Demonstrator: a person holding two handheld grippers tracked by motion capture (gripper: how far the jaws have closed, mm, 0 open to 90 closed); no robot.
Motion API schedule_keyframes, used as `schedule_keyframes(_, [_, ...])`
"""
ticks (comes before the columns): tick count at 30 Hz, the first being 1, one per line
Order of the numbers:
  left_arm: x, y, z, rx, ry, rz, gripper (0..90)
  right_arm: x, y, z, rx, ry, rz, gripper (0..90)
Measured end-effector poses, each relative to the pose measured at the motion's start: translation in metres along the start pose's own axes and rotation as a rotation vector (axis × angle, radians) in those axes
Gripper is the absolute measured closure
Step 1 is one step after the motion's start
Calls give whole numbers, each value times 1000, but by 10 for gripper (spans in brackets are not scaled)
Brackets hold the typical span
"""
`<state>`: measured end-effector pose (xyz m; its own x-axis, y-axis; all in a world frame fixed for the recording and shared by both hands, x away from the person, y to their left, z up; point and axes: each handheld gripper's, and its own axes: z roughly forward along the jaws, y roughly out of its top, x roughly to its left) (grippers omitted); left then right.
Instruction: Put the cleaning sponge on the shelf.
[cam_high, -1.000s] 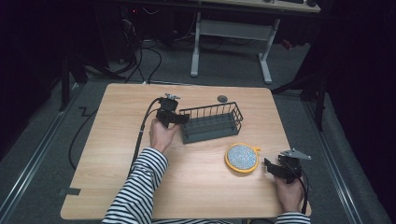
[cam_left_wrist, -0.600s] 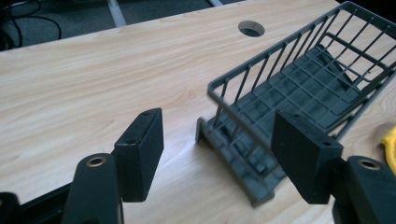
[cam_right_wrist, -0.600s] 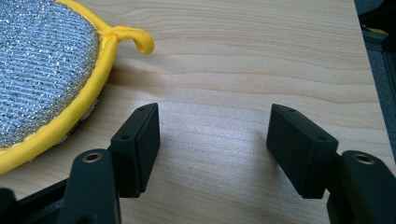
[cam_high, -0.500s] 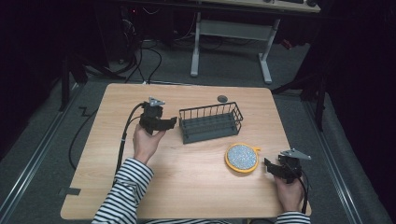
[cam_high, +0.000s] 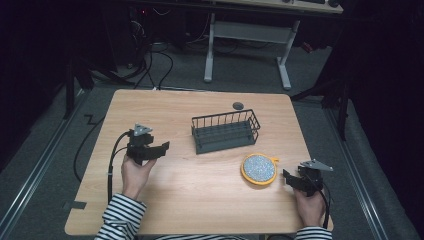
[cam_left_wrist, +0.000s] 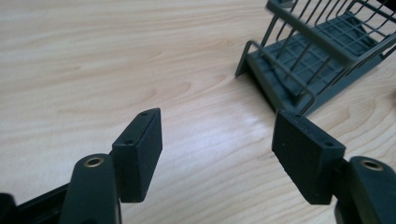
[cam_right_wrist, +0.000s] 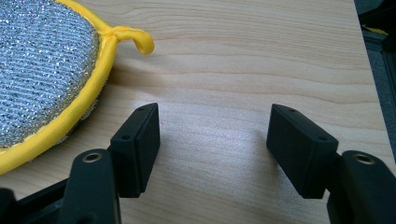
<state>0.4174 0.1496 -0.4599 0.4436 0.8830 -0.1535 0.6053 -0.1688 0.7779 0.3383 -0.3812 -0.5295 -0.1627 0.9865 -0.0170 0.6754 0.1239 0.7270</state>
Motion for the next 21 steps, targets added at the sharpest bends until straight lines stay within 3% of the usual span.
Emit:
schedule_keyframes(6, [12,-26,-3,-25,24,-42,347,0,0,0,0,0,0,350])
schedule_keyframes(13, [19,-49,-1,-3,41,-59,336,0,0,0,2,2,-11,337])
schedule_keyframes(18, [25,-62,3,3,29,-109,337,1,0,0,5,1,-4,335])
schedule_keyframes(21, [24,-69,4,5,66,-102,340,1,0,0,4,4,-6,338])
